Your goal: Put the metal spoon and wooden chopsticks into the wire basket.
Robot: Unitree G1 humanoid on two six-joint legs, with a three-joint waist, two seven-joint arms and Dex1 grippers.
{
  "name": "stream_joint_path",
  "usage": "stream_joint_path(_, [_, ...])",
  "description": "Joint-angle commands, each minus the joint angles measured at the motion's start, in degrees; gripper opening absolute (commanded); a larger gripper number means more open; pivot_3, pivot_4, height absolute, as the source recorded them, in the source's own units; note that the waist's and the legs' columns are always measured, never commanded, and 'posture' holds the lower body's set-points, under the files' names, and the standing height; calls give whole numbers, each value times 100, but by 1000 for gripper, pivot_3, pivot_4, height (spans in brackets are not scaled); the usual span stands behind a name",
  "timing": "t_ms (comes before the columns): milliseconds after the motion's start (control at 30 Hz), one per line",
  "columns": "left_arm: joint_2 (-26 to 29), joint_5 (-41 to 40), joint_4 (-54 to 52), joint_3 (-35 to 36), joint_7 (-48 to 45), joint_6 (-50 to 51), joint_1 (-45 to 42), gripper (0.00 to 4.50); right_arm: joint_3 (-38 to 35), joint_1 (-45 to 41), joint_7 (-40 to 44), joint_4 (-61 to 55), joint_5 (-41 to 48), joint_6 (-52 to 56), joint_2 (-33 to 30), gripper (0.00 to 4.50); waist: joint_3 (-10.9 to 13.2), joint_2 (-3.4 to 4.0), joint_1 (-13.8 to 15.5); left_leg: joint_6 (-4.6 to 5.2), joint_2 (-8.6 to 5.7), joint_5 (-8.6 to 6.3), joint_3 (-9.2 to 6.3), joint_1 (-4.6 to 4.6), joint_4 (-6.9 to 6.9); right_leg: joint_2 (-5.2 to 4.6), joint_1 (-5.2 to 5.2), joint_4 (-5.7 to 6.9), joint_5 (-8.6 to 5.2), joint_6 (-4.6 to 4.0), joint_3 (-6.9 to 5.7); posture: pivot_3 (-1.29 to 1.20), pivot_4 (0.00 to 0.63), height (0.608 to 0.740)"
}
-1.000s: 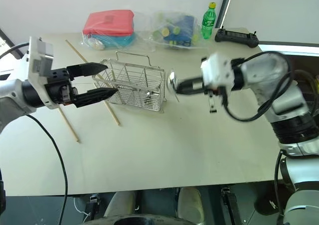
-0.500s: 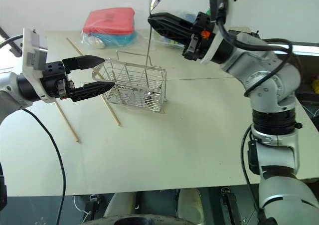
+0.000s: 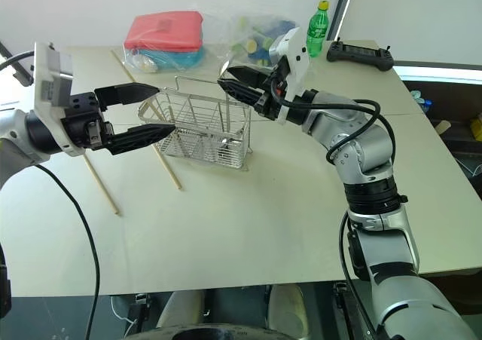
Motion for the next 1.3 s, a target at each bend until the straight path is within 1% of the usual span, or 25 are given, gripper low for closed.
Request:
stream_joint_path(33, [31, -68, -99, 230, 3, -39, -65, 4500, -281, -23, -54, -95, -127, -125, 3, 3968, 0, 0, 0, 0, 0, 0, 0, 0, 0, 0, 0, 0, 0, 0, 0, 0, 150, 685])
stream_joint_path(67, [26, -62, -79, 206, 4, -45, -95, 4500, -319, -14, -65, -103, -149, -111, -10, 4456, 0, 0, -1, 0, 0, 0, 0, 0, 0, 0, 0, 0, 0, 0, 0, 0, 150, 685])
stream_joint_path(333, [-19, 30, 102, 48, -67, -92, -335, 4500, -551, 11, -75, -211, -221, -7, -114, 4456, 0, 0, -2, 0, 0, 0, 0, 1, 1, 0, 1, 0, 0, 0, 0, 0, 150, 685])
stream_joint_path(467, [-55, 107, 191, -26, -122, -121, -438, 4500, -742, -108, 12, -301, -167, 131, -354, 4456, 0, 0, 13, 0, 0, 0, 0, 0, 0, 0, 1, 0, 0, 0, 0, 0, 150, 685])
stream_joint_path(533, [-65, 125, 217, -20, -132, -112, -473, 4500, -861, -154, 239, -445, -24, 286, -644, 4456, 1, 1, 14, 0, -1, 0, 0, 0, 1, 0, 3, -3, 0, 0, 0, 0, 150, 685])
stream_joint_path(700, [-90, -117, 395, 346, 148, 65, -592, 4500, -1187, -23, 1264, -823, 392, 683, -1797, 4456, 1, 1, 14, 1, -2, -1, -2, -2, -3, -1, 3, -8, -1, 1, -1, 0, 150, 685])
stream_joint_path(833, [25, -344, 723, 800, 562, 326, -694, 4500, -1368, 606, 2414, -1273, 515, 670, -2913, 4456, 1, -3, 13, 2, -1, -2, -2, 0, -4, -1, 4, -9, -8, 12, -1, 0, 150, 685])
stream_joint_path(933, [129, -461, 1037, 1177, 997, 616, -756, 4500, -1652, 1298, 3173, -1536, 574, 524, -3586, 4456, 1, -3, 0, 3, -2, -2, 0, 3, -1, -4, 9, -11, -15, 24, -1, 0, 150, 685])
stream_joint_path(1000, [204, -456, 1269, 1363, 1377, 835, -813, 4500, -1895, 1686, 3371, -1653, 614, 467, -3770, 4456, 2, -4, 5, 3, -1, -2, 1, 12, 1, -4, 15, -10, -15, 24, -1, 0, 150, 685])
stream_joint_path(1033, [214, -389, 1382, 1374, 1588, 928, -863, 4500, -1965, 1798, 3362, -1695, 622, 458, -3786, 4456, 2, -5, 8, 3, -1, -2, 1, 14, 0, -4, 17, -10, -15, 24, -1, 0, 150, 685])
stream_joint_path(1167, [-147, -10, 1896, 1281, 3327, 1575, -1398, 4500, -2137, 2170, 3195, -1799, 634, 488, -3719, 4456, 2, -7, 28, 2, 0, -2, -2, 31, 3, -3, 32, -7, -16, 24, -1, 0, 150, 685])
stream_joint_path(1233, [-236, 512, 1978, 1114, 4049, 1751, -1484, 4500, -2103, 2298, 3104, -1801, 500, 395, -3673, 4456, 4, -14, 42, 2, 0, -2, -2, 44, 4, -5, 49, -10, -17, 24, -1, 0, 150, 685])
stream_joint_path(1300, [-445, 786, 2175, 1162, 4784, 2240, -1592, 4500, -2040, 2345, 3017, -1803, 430, 333, -3636, 4456, 7, -19, 67, 1, -1, -3, 0, 56, 2, -7, 61, -13, -16, 24, 0, 0, 150, 685])
